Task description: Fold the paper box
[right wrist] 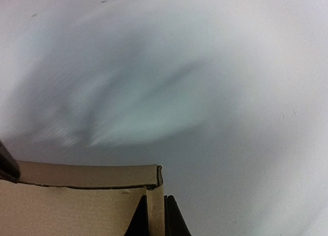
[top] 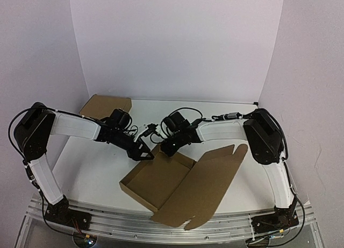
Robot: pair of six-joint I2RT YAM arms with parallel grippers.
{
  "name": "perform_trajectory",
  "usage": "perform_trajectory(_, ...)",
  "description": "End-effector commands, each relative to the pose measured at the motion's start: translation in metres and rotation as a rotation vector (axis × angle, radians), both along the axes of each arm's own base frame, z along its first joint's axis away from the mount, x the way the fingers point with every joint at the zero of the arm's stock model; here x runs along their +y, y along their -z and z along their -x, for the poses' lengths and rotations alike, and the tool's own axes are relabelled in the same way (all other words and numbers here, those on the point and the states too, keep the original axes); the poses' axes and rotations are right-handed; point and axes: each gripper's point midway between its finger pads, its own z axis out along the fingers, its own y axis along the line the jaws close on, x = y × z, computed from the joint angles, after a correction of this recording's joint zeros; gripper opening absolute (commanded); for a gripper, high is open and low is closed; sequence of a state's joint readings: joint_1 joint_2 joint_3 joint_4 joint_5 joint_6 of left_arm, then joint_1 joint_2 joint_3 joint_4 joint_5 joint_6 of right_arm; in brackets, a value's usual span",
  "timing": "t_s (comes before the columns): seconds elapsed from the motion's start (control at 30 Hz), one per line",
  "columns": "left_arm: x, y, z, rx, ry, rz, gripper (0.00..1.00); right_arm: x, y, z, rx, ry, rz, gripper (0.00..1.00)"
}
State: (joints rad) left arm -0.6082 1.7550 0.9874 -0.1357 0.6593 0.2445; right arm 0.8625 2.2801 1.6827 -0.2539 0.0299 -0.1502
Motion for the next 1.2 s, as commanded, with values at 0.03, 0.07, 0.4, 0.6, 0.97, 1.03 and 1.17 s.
perform_trajectory(0.03, -0.006, -0.067, -0.006, -0.187, 0.156, 0.053, 0.61, -0.057, -0.006, -0.015, 0.054, 0.397, -0.006, 0.00)
perform_trajectory(0.07, -0.003, -0.084, -0.002, -0.211, 0.206, 0.095, 0.62, -0.067, -0.006, -0.014, 0.073, 0.447, -0.013, 0.00)
perform_trajectory(0.4, 0.045, -0.168, 0.105, -0.364, 0.689, 0.371, 0.95, -0.143, 0.009, 0.015, 0.183, 0.841, 0.054, 0.00)
perform_trajectory(0.6, 0.047, -0.200, 0.094, -0.477, 0.661, 0.344, 1.00, -0.168, 0.016, 0.025, 0.228, 1.016, 0.047, 0.00)
perform_trajectory(0.97, 0.034, -0.290, 0.085, -0.602, 0.638, 0.267, 1.00, -0.199, 0.022, 0.036, 0.240, 1.331, 0.028, 0.00)
perform_trajectory(1.03, 0.031, -0.274, 0.113, -0.593, 0.739, 0.190, 1.00, -0.205, 0.017, 0.035, 0.218, 1.368, 0.037, 0.00)
perform_trajectory(1.17, 0.029, -0.268, 0.128, -0.563, 0.772, 0.171, 1.00, -0.210, 0.011, 0.036, 0.195, 1.422, 0.039, 0.00)
